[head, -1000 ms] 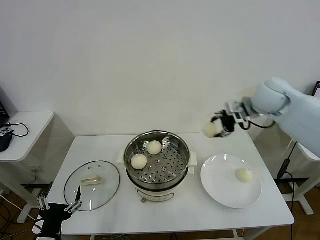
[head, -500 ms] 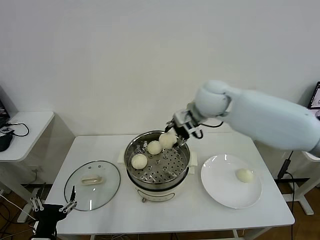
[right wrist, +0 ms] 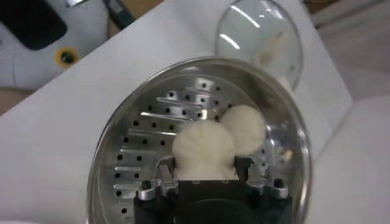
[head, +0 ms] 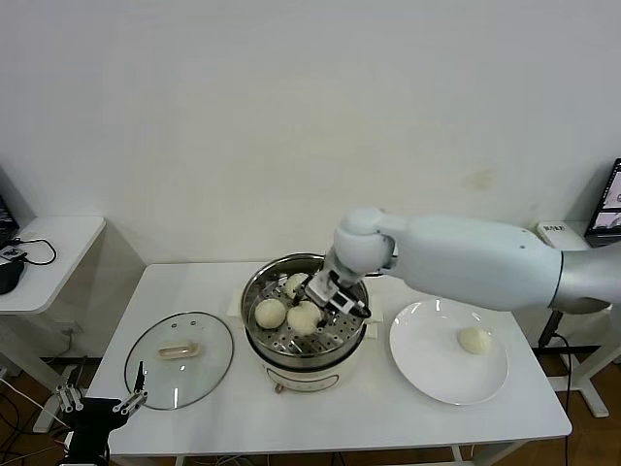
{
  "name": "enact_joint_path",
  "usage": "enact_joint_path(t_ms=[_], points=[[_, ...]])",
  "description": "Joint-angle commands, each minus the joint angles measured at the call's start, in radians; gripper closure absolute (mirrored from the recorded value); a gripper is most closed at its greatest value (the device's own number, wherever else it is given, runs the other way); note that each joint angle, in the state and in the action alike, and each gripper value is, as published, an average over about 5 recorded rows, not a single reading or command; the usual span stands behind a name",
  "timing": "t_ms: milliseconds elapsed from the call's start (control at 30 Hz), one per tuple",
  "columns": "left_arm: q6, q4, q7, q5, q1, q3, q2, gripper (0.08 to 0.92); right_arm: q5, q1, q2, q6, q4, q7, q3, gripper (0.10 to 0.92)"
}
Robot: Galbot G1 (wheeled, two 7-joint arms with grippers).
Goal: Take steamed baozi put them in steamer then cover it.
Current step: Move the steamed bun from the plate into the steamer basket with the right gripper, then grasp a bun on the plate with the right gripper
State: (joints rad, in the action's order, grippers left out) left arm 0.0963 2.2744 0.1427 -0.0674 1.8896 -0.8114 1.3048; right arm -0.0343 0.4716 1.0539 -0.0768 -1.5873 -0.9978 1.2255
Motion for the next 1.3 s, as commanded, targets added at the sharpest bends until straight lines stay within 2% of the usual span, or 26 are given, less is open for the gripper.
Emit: enact_joint_path(t_ms=[33,600,833,900,1133,1300], points=[[-0.001,-0.006,0.001,0.000,-0.001,0.000,0.003,0.177,0.111,-0.021,0.036,0.119,-0.013,0.011,0.055,0.414],[-0.004,-0.013,0.003,0.001,-0.005,0.002,0.001,0.177,0.100,-0.033,0.041,0.148,-0.011,0.022,0.062,0.401],[-0.003,-0.013,0.003,0.002,-0.006,0.001,-0.005,0.177,0.066,0.003,0.011,0.150,-0.027,0.026,0.032,0.245],[-0.003,-0.013,0.003,0.003,-0.006,0.001,-0.007,0.177,0.058,0.018,-0.009,0.148,-0.030,0.020,0.015,0.214],[-0.003,-0.016,0.002,0.007,-0.015,0.003,-0.028,0.177,0.016,0.070,-0.131,0.110,-0.025,-0.008,-0.081,0.203],[-0.002,-0.023,0.001,0.016,-0.029,0.002,-0.056,0.177,-0.018,0.086,-0.258,-0.058,-0.014,-0.031,-0.152,0.203]])
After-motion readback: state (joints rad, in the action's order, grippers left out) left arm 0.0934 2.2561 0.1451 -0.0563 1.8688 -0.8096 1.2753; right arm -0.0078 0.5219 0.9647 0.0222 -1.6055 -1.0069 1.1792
